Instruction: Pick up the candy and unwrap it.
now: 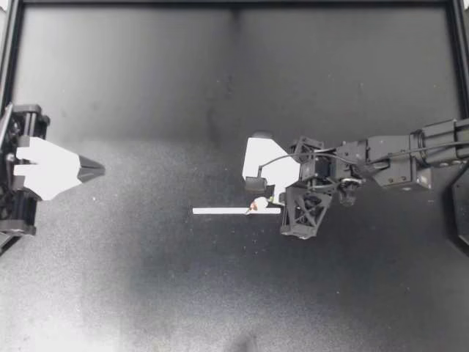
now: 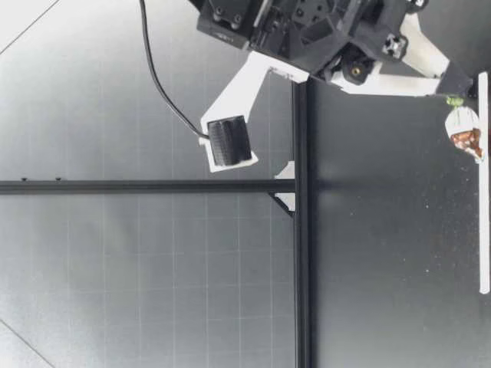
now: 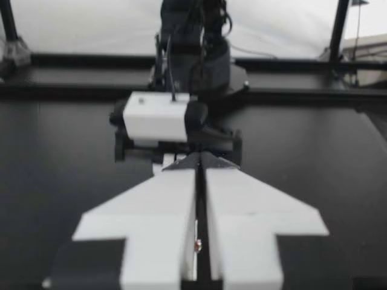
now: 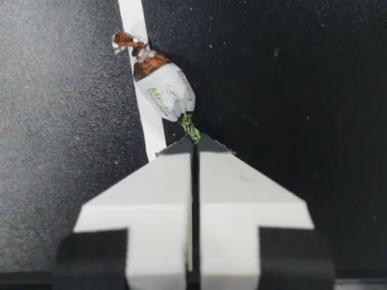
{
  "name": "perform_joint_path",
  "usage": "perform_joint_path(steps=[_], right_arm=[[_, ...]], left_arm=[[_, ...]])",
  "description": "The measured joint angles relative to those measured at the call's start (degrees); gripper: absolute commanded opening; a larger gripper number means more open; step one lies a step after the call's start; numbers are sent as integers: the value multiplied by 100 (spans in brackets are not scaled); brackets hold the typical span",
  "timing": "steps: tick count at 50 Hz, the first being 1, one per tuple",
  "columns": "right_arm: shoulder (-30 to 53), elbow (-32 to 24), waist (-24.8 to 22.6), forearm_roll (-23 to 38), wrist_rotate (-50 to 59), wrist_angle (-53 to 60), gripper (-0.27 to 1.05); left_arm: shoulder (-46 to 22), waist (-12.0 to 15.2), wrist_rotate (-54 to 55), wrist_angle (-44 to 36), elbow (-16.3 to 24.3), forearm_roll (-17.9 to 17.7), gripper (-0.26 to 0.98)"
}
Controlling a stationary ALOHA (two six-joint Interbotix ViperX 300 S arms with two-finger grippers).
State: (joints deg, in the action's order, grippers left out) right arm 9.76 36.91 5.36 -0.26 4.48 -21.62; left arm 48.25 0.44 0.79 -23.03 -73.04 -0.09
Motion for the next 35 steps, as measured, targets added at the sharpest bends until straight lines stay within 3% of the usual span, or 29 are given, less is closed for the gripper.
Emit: perform_joint_path(steps=[13,28,35], right_arm=[[-905,-18,-26,-97,369,-123,-17],[-1793,-35,-132,-158,993,-158,-17],[-1942,-62,-255,-158,1081,0,-17]], left_arm=[[-888,0,-79,-62,229,0,1],[-2382,0,-114,-536,773,0,47],[-2988,-9,-220,-844,1063,0,49]])
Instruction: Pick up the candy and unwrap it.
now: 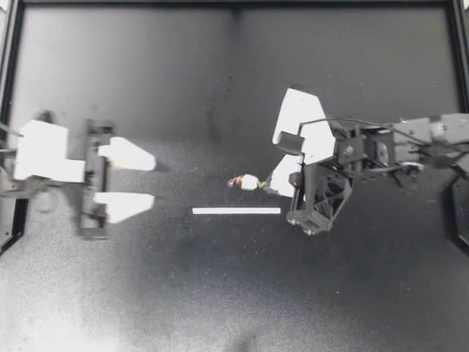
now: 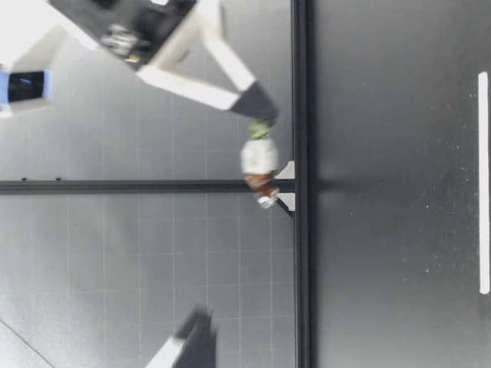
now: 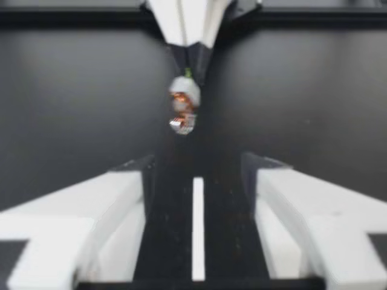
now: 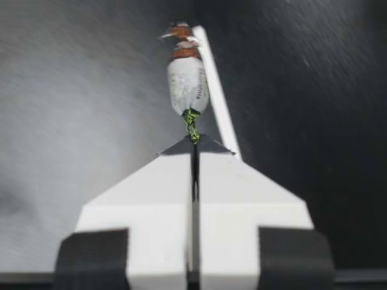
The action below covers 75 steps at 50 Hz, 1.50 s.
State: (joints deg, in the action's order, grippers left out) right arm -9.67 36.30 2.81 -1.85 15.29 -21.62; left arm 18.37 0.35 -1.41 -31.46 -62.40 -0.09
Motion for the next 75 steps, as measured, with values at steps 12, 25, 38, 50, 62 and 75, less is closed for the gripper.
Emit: perform_joint_path(steps=[12,25,38,50,62,75], right_arm=[[-123,-44,-105,-9,70,431,-17],[-123,-44,-105,-9,97,606,-17],[-123,-44,-105,0,97,668,-17],[-123,-44,-105,-9,97,668,-17],[-123,-26,-105,-9,97,668,-17],[-492,360,-105,-9,123,914,-17]], left_arm=[[-686,0,-413,-633,369,0,49],[-896,-26,-510,-694,642,0,49],[-1028,-26,-501,-712,773,9,36],[-1037,-26,-431,-721,756,0,-8],[-1020,-26,-413,-721,686,0,-16],[-773,-35,-369,-747,545,9,-16]])
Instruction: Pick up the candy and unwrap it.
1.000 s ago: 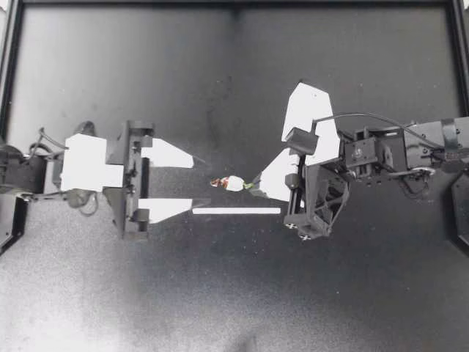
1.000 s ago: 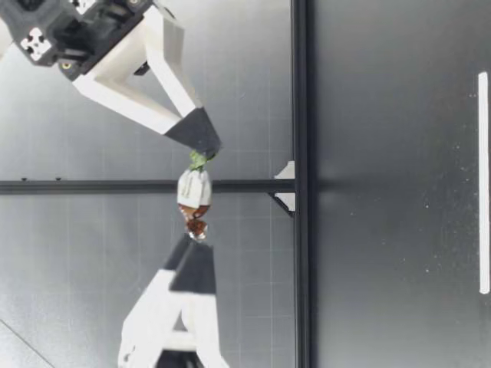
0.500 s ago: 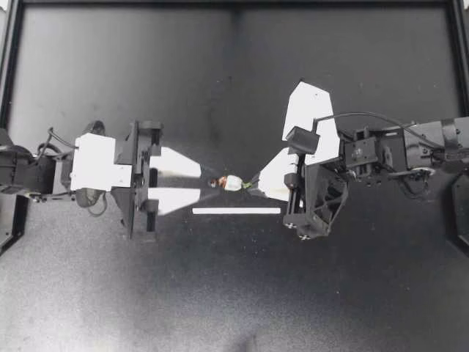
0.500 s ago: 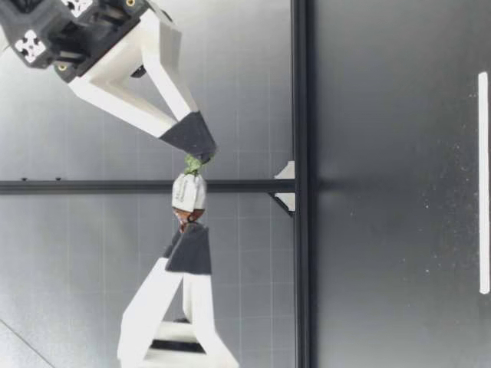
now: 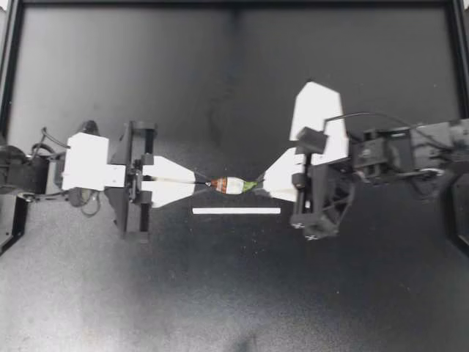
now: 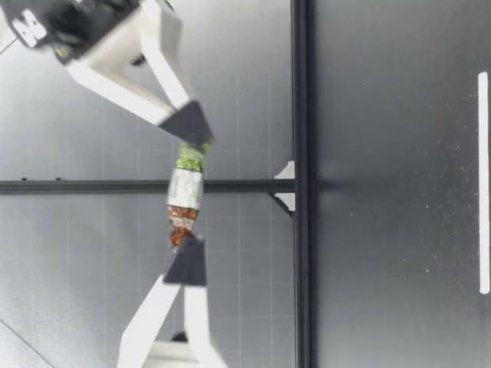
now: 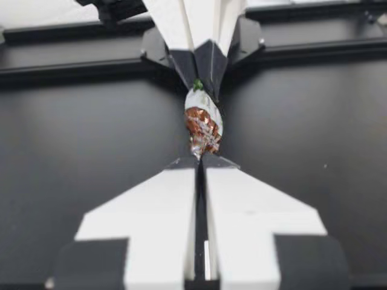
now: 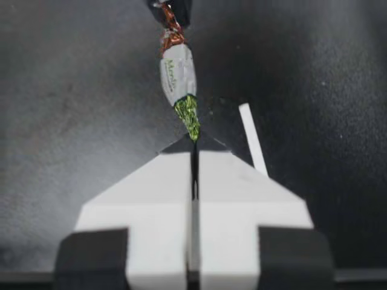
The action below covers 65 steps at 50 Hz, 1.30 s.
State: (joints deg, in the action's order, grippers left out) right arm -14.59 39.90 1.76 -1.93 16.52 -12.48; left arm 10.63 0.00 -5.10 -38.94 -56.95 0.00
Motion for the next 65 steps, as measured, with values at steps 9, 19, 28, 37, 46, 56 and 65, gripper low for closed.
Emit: perform_joint_path(steps=[9,19,28,37,46,56,65], right_arm=[[-123,149,-18,0,-9,457,-17],[97,88,-18,26,-53,721,-17],[193,0,-26,79,-53,773,-17],[123,105,-35,79,0,773,-17],[-237,396,-70,53,97,800,-17],[-290,475,-70,44,149,1011,-17],[-132,413,-79,185,53,1055,-17]], left_arm=[[26,0,18,18,35,-9,-16],[-132,-44,18,35,193,-9,-16],[-264,-53,26,35,352,-9,-16],[-264,-70,35,35,325,-9,-16],[-97,-79,35,26,132,-88,-16],[-62,-79,26,35,132,-88,-16],[-123,-79,-114,53,185,-88,-16]])
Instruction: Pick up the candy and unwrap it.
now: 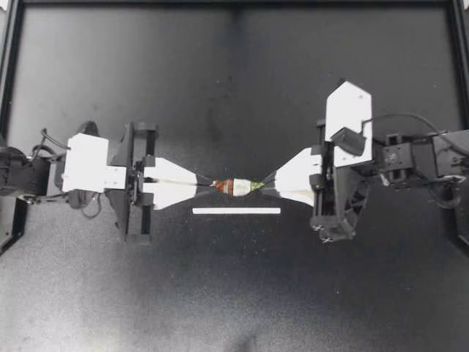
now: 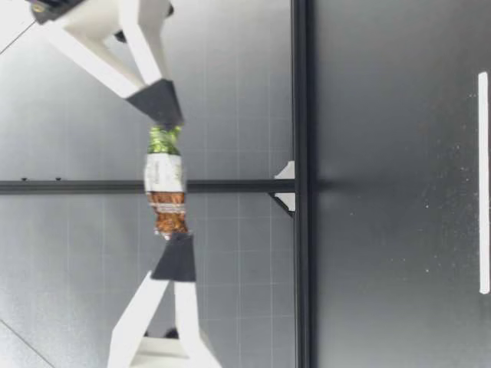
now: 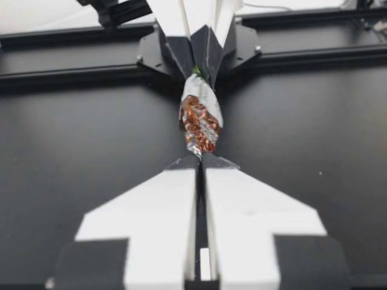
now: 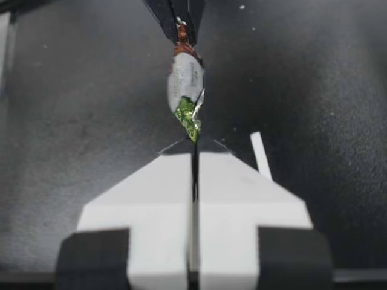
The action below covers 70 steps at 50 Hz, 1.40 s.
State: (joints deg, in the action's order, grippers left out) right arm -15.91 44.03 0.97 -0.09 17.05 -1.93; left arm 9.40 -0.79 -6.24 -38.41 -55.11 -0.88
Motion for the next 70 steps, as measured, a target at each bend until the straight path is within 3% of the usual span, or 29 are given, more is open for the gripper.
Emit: perform_joint_path(steps=[17,25,30,40,43,57,63,70], right_arm=[[62,-79,0,308,-316,53,-16],[62,-79,-9,378,-615,114,-9],[62,-79,-9,378,-721,167,4],[123,-18,-9,396,-835,325,50],[123,62,-9,396,-879,466,58],[-149,580,26,62,-598,1846,58],[-202,686,220,-246,-70,2312,58],[-97,686,290,-88,721,2522,58]], left_arm=[[-26,0,-308,35,53,9,-16],[-26,0,-686,35,53,0,-16],[-26,0,-905,35,53,-62,-16],[-26,0,-1283,44,53,-123,-16],[-18,0,-1468,44,53,-123,-16],[167,0,-2909,44,53,-26,-16],[281,-9,-3814,44,53,202,-16],[360,-79,-4852,44,35,483,-16]])
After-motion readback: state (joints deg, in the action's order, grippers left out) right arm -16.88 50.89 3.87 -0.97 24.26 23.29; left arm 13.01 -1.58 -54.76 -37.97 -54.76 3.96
